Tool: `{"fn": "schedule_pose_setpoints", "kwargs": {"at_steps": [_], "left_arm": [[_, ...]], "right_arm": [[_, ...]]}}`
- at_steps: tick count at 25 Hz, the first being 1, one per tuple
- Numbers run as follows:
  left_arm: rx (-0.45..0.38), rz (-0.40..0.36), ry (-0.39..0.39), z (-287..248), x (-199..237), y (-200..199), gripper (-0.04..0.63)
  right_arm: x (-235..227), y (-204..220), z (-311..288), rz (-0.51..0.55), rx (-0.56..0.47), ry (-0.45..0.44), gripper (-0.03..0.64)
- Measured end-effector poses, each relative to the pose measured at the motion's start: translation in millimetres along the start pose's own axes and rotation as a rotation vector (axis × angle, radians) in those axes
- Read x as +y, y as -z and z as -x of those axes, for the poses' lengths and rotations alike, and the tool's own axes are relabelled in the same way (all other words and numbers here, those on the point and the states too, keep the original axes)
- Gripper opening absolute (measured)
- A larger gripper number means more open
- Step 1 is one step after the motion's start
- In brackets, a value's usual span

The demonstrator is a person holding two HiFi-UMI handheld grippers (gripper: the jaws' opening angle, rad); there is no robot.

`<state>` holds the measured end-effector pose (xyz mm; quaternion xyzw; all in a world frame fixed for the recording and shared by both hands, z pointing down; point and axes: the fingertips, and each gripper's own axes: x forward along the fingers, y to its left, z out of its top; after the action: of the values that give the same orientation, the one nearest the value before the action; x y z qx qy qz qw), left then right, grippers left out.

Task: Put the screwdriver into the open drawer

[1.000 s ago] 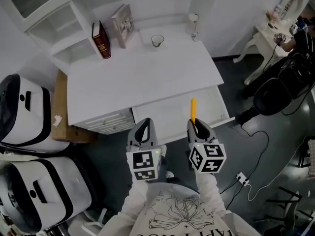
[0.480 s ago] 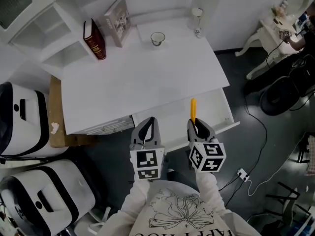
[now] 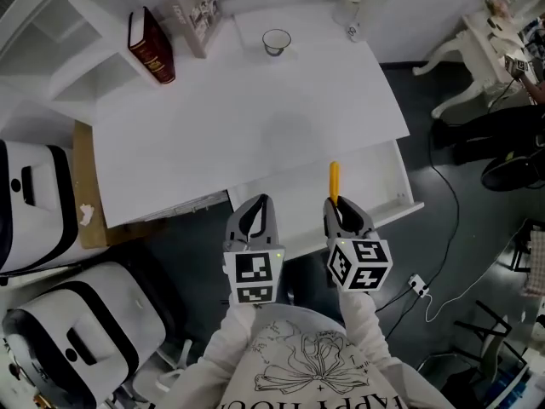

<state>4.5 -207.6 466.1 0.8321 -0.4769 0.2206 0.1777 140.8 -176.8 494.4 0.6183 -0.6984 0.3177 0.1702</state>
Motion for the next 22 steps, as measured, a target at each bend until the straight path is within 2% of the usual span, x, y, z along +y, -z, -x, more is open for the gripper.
{"fn": "schedule_pose_setpoints", "kwargs": {"at_steps": [5,22], "left_arm": [[0.052,0.02,0.008,-14,4,22,0.006],[0.203,0.101,-0.038,-50,11,90,0.006]], "right_arm": [[-2,21,-21,-0.003,0.064,-0.004,0.069],[-10,88,-82,0.114,0.29,-0.098,0.069]]}}
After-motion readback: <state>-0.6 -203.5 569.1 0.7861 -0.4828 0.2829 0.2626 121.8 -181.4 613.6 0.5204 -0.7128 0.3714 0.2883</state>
